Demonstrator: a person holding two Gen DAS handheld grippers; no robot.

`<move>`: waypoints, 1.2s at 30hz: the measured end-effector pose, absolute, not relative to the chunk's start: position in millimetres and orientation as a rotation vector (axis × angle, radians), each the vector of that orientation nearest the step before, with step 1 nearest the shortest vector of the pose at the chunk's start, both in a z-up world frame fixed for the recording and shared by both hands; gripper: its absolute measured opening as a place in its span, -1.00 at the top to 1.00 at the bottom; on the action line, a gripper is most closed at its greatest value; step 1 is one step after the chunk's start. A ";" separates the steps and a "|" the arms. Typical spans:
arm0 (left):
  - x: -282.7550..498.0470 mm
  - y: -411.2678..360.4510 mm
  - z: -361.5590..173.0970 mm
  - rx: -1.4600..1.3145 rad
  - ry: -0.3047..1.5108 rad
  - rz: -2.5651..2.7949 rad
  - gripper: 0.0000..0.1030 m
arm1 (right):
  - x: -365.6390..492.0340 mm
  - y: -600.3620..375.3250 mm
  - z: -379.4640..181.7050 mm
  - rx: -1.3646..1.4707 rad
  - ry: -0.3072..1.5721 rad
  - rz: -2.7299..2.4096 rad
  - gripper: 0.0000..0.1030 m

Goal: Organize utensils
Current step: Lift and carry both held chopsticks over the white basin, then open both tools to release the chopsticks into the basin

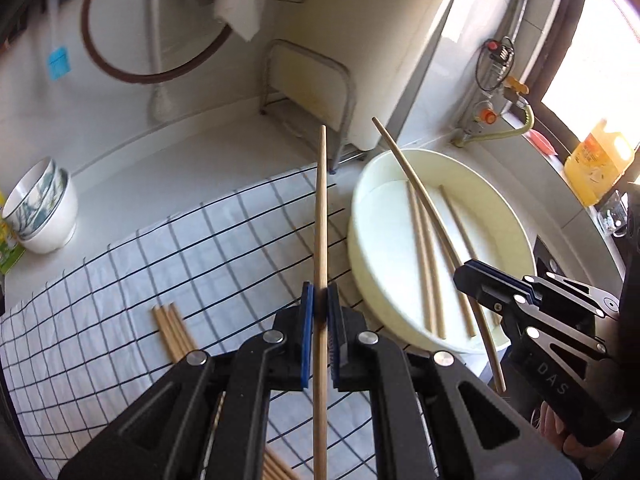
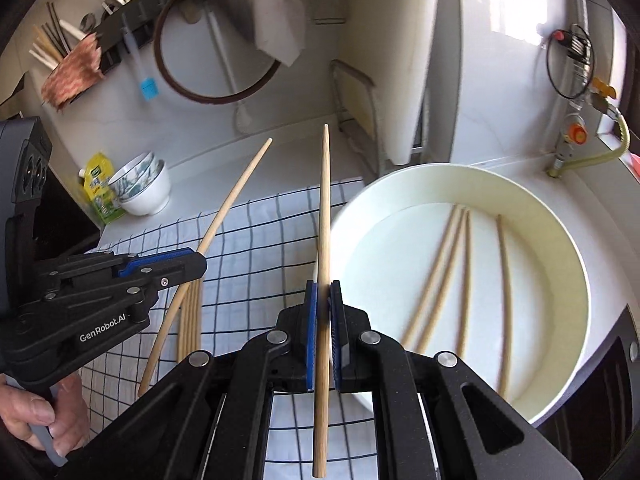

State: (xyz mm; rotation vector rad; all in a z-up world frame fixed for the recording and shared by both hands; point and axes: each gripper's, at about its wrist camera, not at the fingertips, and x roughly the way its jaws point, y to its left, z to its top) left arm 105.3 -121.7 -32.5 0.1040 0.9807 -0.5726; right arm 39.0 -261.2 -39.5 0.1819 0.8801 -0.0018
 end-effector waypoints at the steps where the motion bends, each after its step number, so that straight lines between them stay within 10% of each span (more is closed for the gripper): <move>1: 106.1 -132.9 -31.8 0.112 0.983 -0.594 0.85 | 38.4 -269.7 -39.6 0.195 0.877 -0.018 0.88; 36: 147.9 -277.8 -65.5 0.317 1.039 -0.708 0.66 | 54.7 -381.0 -101.9 0.401 0.946 -0.205 0.73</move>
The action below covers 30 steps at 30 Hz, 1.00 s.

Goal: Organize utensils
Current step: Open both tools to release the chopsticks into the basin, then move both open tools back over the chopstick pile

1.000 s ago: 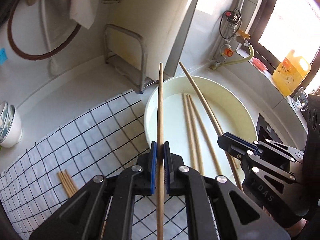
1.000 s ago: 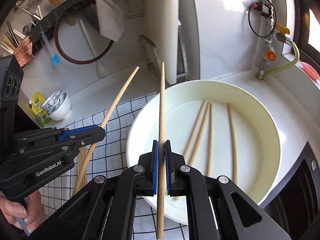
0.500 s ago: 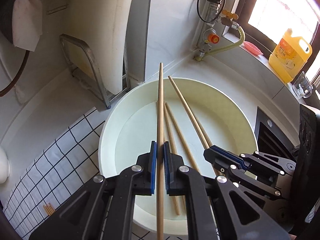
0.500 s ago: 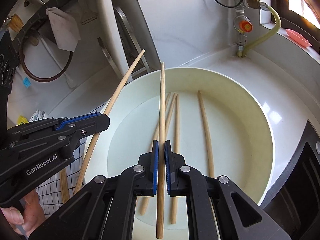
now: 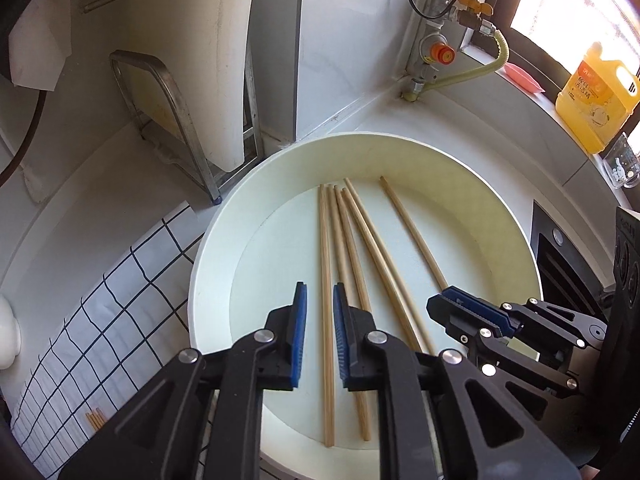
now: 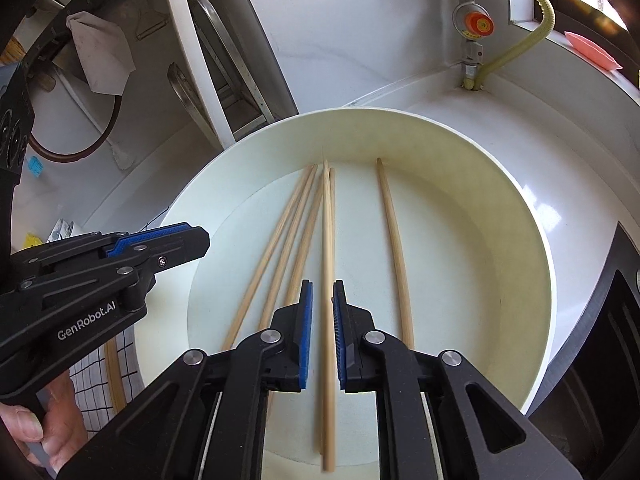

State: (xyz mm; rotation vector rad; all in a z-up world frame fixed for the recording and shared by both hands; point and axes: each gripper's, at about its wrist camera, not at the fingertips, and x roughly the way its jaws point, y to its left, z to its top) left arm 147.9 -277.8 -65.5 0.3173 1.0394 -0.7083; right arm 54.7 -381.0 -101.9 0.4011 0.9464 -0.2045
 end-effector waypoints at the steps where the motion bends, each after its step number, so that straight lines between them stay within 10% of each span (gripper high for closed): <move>1: 148.0 -276.6 -64.1 0.316 1.035 -0.703 0.61 | 54.4 -381.8 -100.9 0.402 0.943 -0.207 0.73; 30: 125.3 -170.1 -27.9 0.201 0.988 -0.545 0.16 | 40.9 -319.8 -66.5 0.303 0.918 -0.093 0.39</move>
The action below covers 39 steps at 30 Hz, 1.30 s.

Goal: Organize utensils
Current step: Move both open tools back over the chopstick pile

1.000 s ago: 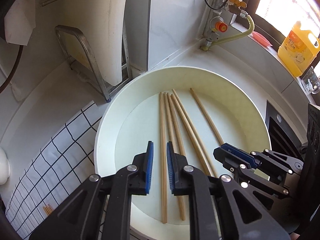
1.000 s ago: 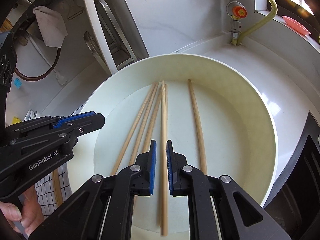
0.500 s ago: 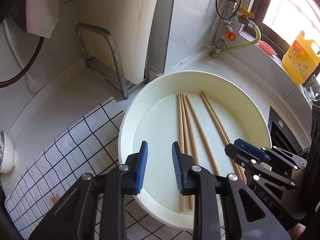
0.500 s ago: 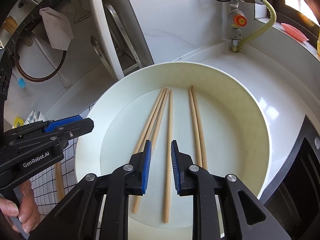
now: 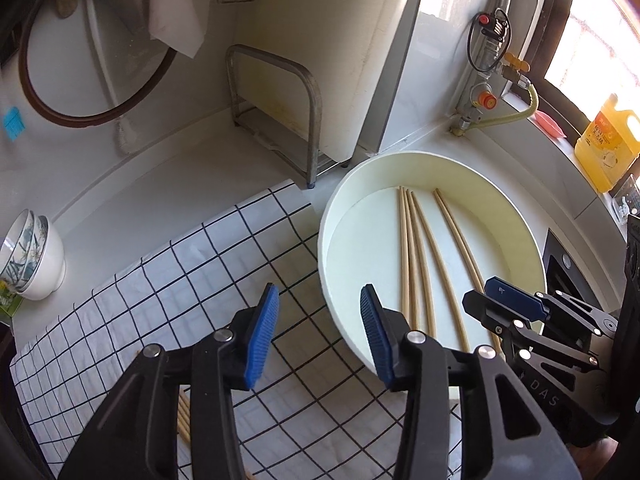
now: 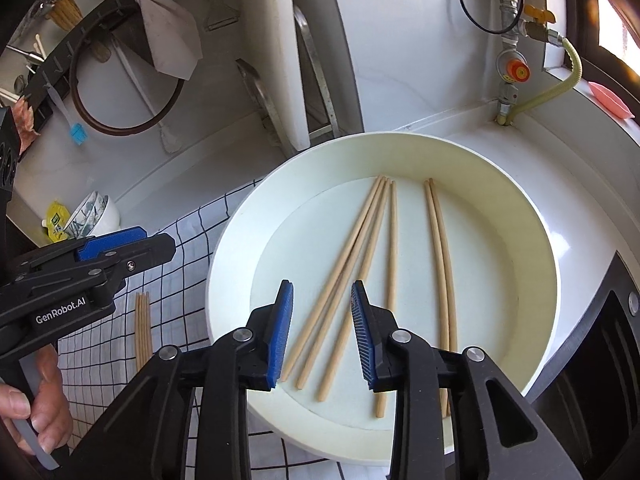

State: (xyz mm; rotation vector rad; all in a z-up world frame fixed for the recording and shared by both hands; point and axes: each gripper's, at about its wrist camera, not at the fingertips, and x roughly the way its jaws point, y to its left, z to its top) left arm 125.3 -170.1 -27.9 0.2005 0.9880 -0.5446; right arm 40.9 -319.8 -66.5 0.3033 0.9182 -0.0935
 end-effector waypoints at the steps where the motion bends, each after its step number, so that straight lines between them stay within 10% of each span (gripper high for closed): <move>1: 123.4 -163.8 -26.9 0.194 0.986 -0.536 0.15 | 40.5 -314.3 -64.9 0.295 0.918 -0.084 0.38; 39: 81.2 56.6 -109.5 -0.048 1.139 -0.179 -0.04 | 41.5 -117.6 -109.1 0.112 1.047 0.244 0.17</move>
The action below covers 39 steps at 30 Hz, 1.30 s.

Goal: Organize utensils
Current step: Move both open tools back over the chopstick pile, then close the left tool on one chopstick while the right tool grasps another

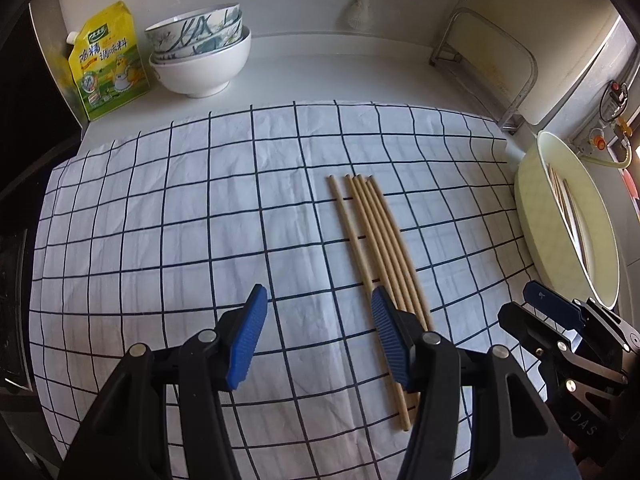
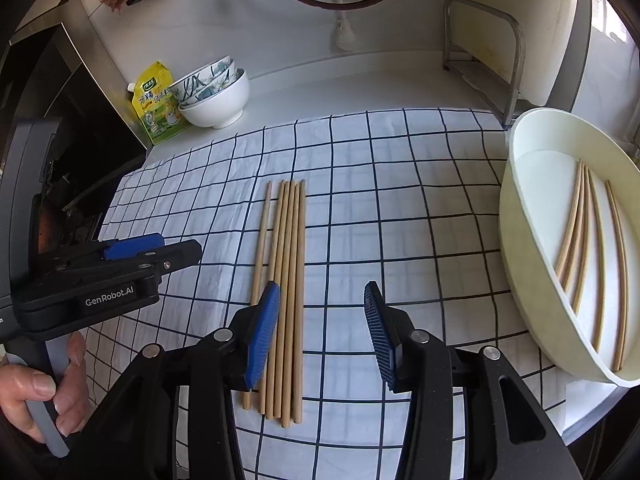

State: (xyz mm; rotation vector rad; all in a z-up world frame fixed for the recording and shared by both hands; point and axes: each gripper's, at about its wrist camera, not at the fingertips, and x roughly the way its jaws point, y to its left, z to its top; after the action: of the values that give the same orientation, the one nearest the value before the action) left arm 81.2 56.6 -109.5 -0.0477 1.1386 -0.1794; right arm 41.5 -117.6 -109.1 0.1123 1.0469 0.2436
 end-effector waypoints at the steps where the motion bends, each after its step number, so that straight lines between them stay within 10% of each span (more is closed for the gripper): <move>1: 79.9 58.6 -112.1 -0.052 1.142 -0.178 -0.04 | 41.8 -116.2 -111.9 0.114 1.051 0.245 0.17; 39: 66.1 59.2 -149.8 -0.090 1.170 -0.168 -0.29 | 60.4 -99.1 -169.6 -0.013 1.150 0.200 -0.03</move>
State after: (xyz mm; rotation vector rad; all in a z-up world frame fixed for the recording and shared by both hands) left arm 66.1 59.2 -149.8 -0.0899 1.1697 -0.1683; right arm 60.4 -99.1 -169.6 -0.0134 1.1496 0.1997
